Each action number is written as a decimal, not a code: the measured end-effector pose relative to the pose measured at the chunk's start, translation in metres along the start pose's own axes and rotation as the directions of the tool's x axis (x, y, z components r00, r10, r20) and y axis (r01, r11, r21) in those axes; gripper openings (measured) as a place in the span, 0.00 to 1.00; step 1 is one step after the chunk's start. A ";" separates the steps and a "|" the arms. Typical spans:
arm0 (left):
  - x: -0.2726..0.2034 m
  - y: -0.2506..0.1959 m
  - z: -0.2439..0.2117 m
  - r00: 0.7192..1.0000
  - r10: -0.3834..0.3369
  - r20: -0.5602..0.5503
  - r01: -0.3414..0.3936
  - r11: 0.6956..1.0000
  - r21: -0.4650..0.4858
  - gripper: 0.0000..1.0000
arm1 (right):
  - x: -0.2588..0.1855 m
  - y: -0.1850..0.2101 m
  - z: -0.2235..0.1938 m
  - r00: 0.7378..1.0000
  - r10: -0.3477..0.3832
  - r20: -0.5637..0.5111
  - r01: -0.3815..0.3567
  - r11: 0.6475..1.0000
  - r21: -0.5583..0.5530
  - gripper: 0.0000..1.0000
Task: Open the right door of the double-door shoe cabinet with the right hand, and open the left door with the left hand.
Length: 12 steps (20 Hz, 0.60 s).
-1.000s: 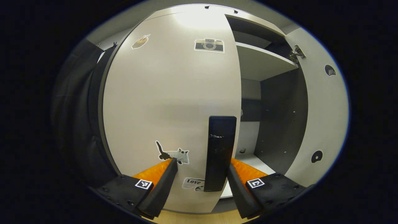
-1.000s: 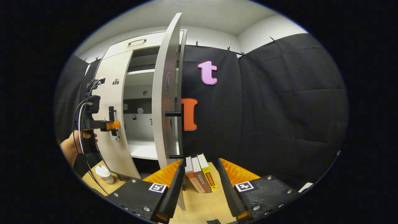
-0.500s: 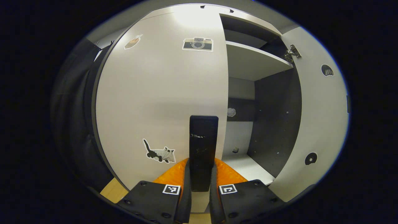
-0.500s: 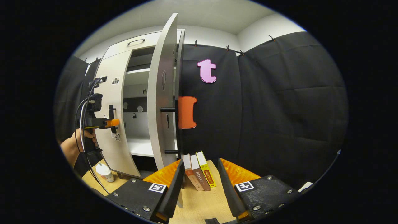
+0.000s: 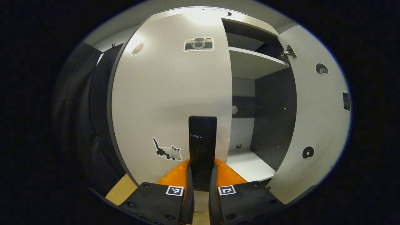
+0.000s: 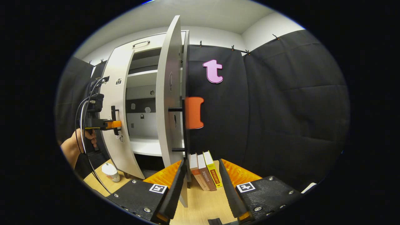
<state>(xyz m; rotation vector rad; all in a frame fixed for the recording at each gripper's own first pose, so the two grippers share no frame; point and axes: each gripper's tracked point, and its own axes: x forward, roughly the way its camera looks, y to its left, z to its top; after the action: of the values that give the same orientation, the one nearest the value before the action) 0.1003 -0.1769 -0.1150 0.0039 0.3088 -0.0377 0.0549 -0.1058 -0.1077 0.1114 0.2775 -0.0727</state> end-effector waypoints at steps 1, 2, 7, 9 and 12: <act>-0.005 0.003 -0.001 1.000 0.004 -0.002 -0.004 1.000 -0.009 0.26 | 0.000 0.002 0.000 1.000 0.009 -0.004 -0.009 1.000 -0.005 0.66; -0.011 0.006 -0.001 1.000 0.009 -0.003 -0.009 1.000 -0.016 0.26 | -0.001 0.003 0.002 1.000 0.017 0.001 -0.017 1.000 -0.011 0.66; -0.031 0.017 -0.003 0.999 0.037 -0.009 -0.037 0.999 -0.026 0.26 | -0.001 0.012 0.007 0.998 0.064 0.014 -0.063 0.998 -0.019 0.66; -0.041 0.025 -0.003 0.999 0.048 -0.013 -0.048 0.998 -0.040 0.26 | -0.002 0.016 0.008 0.997 0.079 0.017 -0.079 0.997 -0.023 0.66; -0.060 0.036 -0.004 0.997 0.078 -0.009 -0.078 0.995 -0.068 0.26 | -0.004 0.022 0.007 0.994 0.109 0.011 -0.109 0.994 -0.028 0.66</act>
<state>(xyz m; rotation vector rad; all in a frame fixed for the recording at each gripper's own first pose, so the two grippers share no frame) 0.0429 -0.1384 -0.1003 -0.0517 0.3159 0.0505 0.0548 -0.0851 -0.0973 0.0984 0.2590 0.0387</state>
